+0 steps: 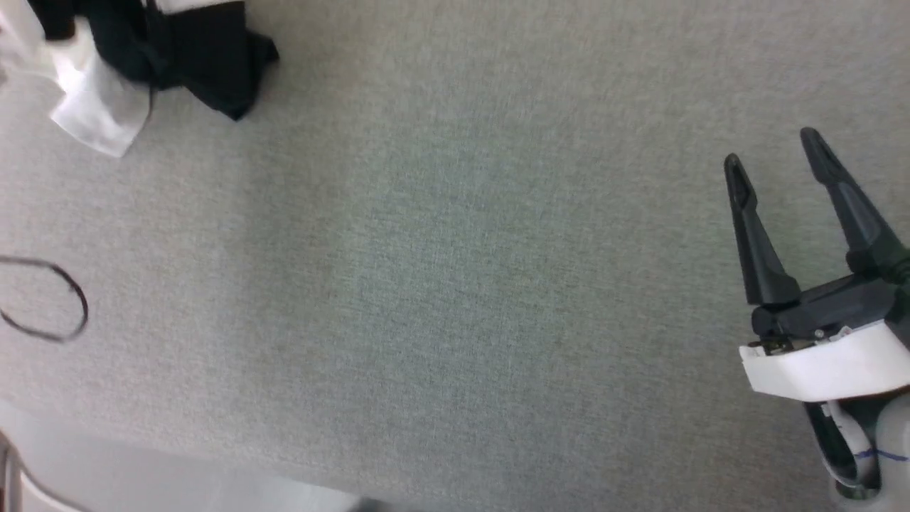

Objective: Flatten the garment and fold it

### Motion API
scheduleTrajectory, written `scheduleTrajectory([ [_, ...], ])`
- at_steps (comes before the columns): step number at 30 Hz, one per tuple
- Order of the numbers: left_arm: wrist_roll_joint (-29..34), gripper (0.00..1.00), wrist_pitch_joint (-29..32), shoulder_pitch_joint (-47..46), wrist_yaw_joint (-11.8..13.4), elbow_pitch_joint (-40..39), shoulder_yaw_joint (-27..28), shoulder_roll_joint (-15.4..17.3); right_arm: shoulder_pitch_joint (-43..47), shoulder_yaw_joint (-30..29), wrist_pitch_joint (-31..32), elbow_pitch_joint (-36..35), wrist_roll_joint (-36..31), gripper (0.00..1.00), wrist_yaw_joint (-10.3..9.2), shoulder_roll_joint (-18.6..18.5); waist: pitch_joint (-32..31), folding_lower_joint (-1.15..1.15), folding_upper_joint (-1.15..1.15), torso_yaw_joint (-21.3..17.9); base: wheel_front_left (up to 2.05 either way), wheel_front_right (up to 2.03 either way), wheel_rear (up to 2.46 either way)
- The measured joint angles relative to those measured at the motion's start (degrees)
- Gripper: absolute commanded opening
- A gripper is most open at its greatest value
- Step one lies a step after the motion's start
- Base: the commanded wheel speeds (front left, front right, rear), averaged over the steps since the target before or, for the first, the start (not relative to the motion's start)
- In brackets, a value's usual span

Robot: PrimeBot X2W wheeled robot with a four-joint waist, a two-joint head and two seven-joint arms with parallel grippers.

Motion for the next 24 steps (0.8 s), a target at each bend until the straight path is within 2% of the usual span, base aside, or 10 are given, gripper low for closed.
scheduleTrajectory([
  [5,0.00,0.00,-0.56,-4.23,-0.54,-1.72,-1.09,0.00,0.53,-0.64,-2.24,3.63,0.01,1.00,0.00,2.60,-4.37,0.00,0.00,-0.76,0.00,0.00,0.00],
  [10,-0.37,0.00,-0.11,-7.80,-1.02,-3.23,-2.60,-1.78,2.07,-1.75,-4.21,6.71,0.00,1.00,0.00,5.34,-9.01,-0.01,0.00,-1.67,0.00,0.00,0.00],
  [15,-2.07,0.00,-0.22,-12.29,-0.88,-4.03,-3.54,-6.23,3.95,-3.45,-5.45,8.93,-0.01,1.00,0.00,6.98,-13.61,-0.01,0.00,-2.66,0.00,0.00,0.00],
  [24,-6.03,0.00,-2.44,-20.52,1.86,-4.57,-4.10,-15.96,5.10,-5.11,-6.94,10.96,-0.01,1.00,0.00,8.58,-20.19,-0.01,0.00,-5.23,0.00,0.00,0.00],
])
